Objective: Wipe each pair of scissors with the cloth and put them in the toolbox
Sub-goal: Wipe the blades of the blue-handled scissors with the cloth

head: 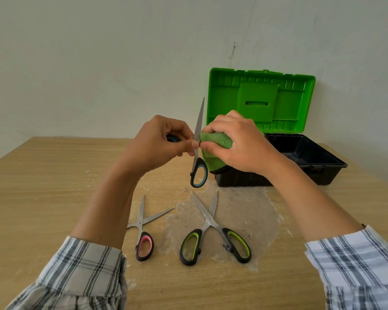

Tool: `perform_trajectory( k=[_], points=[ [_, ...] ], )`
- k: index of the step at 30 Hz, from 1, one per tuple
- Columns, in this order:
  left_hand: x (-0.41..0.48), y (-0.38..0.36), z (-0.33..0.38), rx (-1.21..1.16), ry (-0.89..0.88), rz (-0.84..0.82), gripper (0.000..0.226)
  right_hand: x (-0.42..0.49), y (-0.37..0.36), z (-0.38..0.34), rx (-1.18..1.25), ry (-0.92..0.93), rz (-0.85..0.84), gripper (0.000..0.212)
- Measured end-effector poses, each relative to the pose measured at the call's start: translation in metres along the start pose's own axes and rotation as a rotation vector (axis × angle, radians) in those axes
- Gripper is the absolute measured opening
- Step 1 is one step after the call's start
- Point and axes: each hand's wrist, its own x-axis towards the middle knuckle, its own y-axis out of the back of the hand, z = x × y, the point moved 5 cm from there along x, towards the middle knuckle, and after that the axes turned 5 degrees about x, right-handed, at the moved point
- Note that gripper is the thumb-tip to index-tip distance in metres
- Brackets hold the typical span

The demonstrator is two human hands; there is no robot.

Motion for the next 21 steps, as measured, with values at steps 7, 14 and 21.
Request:
perform_trajectory(
  k=[7,14,21],
  points=[
    [-0.001,-0.005,-0.003,0.006,0.025,-0.056,0.012,-0.001,0.001,0.005,0.229,-0.131,-0.123,0.019],
    [-0.001,-0.001,-0.007,-0.024,0.063,-0.06,0.009,-0.002,0.014,0.024,0.308,-0.264,-0.183,0.025],
    [-0.005,0.015,-0.016,-0.066,0.112,-0.058,0.011,-0.017,0.053,0.063,0.578,-0.396,-0.013,0.025]
  ],
)
